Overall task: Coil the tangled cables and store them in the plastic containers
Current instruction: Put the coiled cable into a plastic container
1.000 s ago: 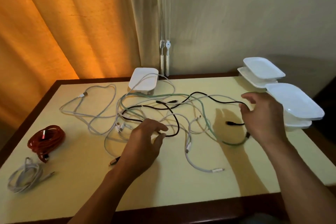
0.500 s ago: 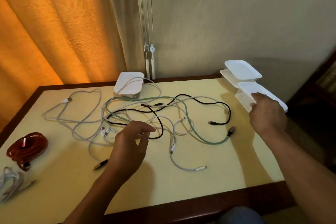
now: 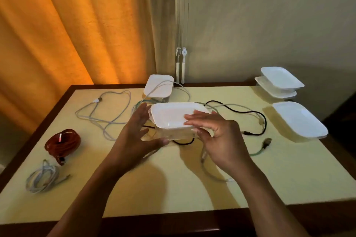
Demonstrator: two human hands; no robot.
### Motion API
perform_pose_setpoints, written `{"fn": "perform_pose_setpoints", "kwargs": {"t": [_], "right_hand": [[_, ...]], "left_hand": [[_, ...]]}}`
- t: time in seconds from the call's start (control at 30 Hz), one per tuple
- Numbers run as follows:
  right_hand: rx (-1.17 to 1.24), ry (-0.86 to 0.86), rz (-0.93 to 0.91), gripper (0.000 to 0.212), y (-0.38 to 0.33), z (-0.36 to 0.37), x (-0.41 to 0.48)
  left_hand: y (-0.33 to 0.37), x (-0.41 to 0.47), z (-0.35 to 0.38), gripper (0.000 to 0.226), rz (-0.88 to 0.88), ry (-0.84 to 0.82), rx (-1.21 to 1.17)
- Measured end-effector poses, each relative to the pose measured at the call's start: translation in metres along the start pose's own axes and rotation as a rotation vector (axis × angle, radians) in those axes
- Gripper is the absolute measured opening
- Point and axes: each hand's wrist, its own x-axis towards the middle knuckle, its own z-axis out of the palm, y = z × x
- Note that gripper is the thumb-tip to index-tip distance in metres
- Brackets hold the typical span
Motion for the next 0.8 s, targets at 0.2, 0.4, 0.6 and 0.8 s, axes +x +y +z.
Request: {"fn": "perform_pose_setpoints", "kwargs": {"t": [0.2,0.4,0.6,0.8], "right_hand": [[0.024,-0.170,0.000,0.030,-0.026,0.042,-0.014],[-0.175,-0.324,0.031,0.056,-0.056,0.075,-0.024],[-0.242,-0.230,-0.012,0.039,-0.051,0.093,-0.025],[-0.182,-0.219,0.008,0.039,-0.057,0.096,-0.025]], "left_hand": [[-0.014,-0.047,-0.028,0.099,-0.034,0.047,0.140],[-0.025,-0.051,-0.030,0.098,-0.008,0.140,0.159],[-0.037,-0.043,-0.030,0.094,0.009,0.159,0.167],[-0.046,-0.040,-0.037,0.101,-0.033,0.133,0.192]]}}
